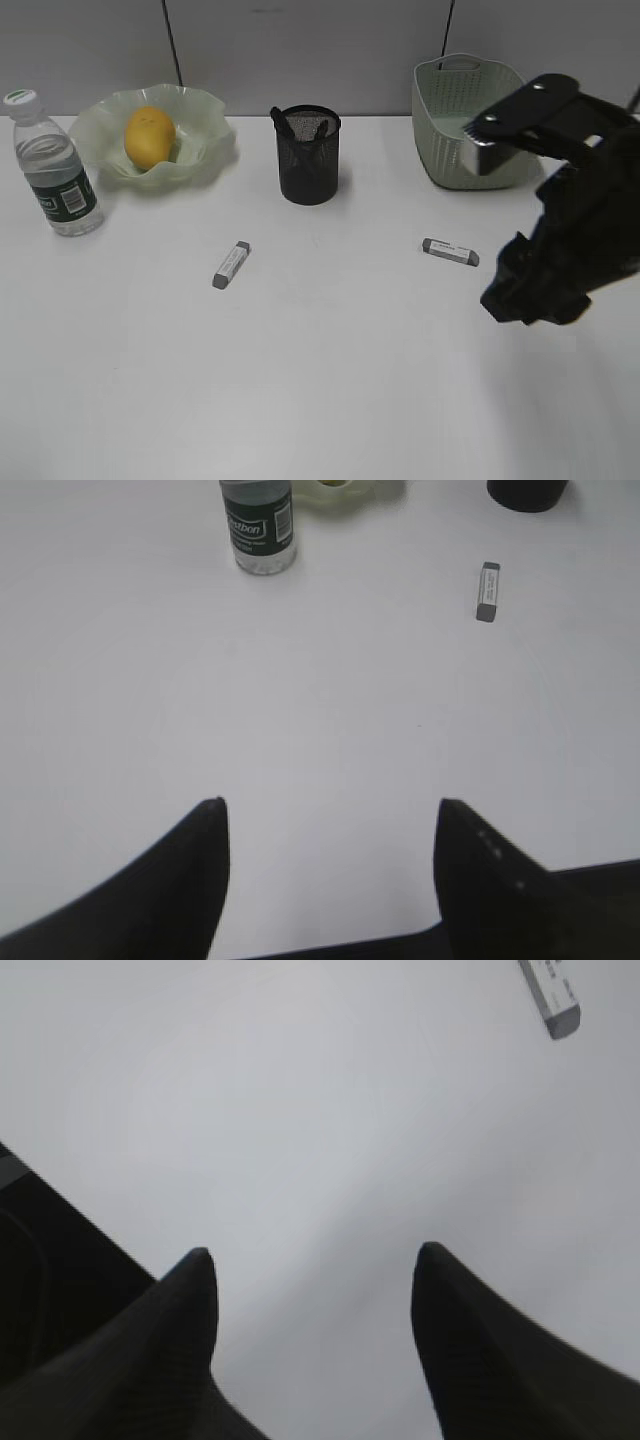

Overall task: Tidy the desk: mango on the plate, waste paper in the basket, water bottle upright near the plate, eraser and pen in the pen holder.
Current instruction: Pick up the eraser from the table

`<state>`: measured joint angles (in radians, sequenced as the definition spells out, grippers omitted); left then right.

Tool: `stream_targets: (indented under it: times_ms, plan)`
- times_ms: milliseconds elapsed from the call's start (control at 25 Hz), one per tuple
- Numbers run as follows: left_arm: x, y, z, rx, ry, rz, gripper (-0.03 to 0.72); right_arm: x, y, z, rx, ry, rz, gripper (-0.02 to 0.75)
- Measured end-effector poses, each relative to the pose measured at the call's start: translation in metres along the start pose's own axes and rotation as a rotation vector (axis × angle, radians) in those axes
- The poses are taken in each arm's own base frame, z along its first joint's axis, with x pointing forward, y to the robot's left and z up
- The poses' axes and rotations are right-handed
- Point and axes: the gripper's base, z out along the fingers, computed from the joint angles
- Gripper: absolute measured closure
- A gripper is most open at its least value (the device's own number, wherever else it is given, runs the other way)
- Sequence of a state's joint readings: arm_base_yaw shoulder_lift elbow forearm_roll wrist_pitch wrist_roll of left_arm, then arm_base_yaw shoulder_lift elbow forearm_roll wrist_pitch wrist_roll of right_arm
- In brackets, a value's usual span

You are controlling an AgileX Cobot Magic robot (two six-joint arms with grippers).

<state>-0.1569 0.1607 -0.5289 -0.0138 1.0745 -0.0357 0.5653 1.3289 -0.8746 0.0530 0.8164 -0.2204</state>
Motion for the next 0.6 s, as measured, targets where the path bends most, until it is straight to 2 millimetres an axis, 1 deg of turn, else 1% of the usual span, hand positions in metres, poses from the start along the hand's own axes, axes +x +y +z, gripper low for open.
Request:
stream_targets:
  times_ms: [120, 240, 480, 600]
  plan:
    - [0.0, 0.0, 0.0, 0.0, 0.0, 0.0, 0.197, -0.021, -0.011, 0.017, 0.008, 0.015, -0.006, 0.248]
    - [0.0, 0.0, 0.0, 0.0, 0.001, 0.0, 0.197, -0.037, -0.03, 0.033, 0.018, 0.035, -0.009, 0.248]
    - [0.0, 0.0, 0.0, 0.0, 0.001, 0.002, 0.197, -0.06, -0.082, 0.06, 0.035, 0.059, -0.019, 0.248]
    - [0.0, 0.0, 0.0, 0.0, 0.001, 0.002, 0.197, -0.069, -0.1, 0.078, 0.036, 0.082, -0.067, 0.248]
